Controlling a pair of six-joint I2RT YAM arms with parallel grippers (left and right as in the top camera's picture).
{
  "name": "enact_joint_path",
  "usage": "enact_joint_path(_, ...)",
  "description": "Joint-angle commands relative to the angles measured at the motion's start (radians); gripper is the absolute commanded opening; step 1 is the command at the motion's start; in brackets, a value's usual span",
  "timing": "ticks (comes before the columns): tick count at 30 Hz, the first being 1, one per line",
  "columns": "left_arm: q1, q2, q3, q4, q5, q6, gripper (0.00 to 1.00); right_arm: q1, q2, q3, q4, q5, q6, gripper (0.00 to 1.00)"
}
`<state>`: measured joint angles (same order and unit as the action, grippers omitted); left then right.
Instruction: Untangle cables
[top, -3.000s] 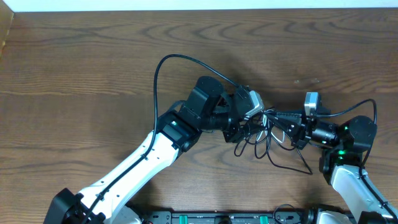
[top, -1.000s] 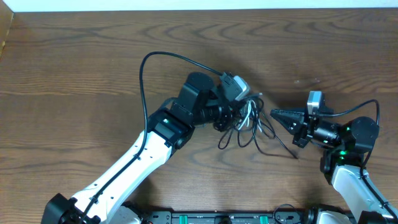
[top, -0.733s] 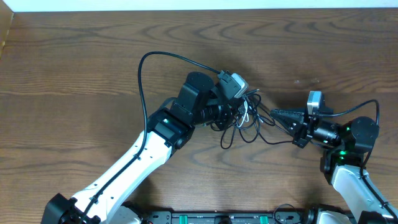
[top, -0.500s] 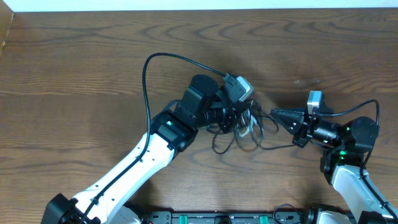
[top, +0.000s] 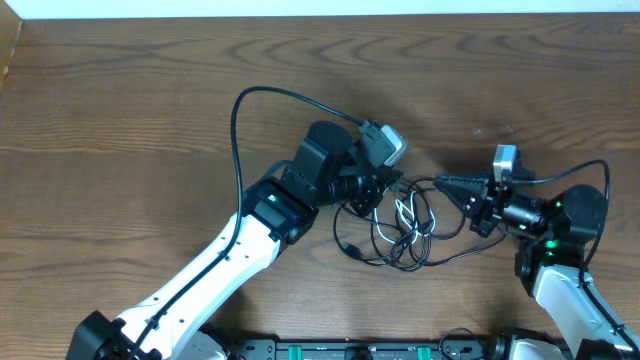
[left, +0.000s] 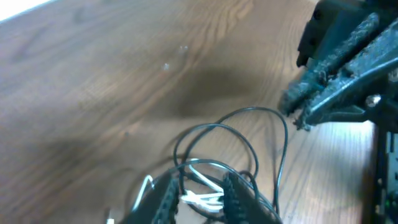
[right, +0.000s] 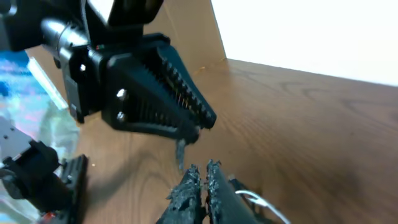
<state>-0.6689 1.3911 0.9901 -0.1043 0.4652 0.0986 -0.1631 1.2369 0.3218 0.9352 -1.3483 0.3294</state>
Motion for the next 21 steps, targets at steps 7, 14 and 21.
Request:
enact_joint_path(7, 0.0, -0.022, 0.024, -0.114, 0.005, -0.006, 0.4, -0.008, 0.0, 0.013, -0.295, 0.007, -0.002, 0.36)
enact_joint_path(14, 0.0, -0.022, 0.024, -0.158, 0.005, -0.006, 0.56, -0.008, 0.0, 0.013, -0.571, 0.085, 0.056, 0.36)
enact_joint_path(21, 0.0, -0.022, 0.024, -0.161, 0.004, -0.006, 0.64, -0.008, 0.0, 0.013, -0.835, 0.202, 0.102, 0.45)
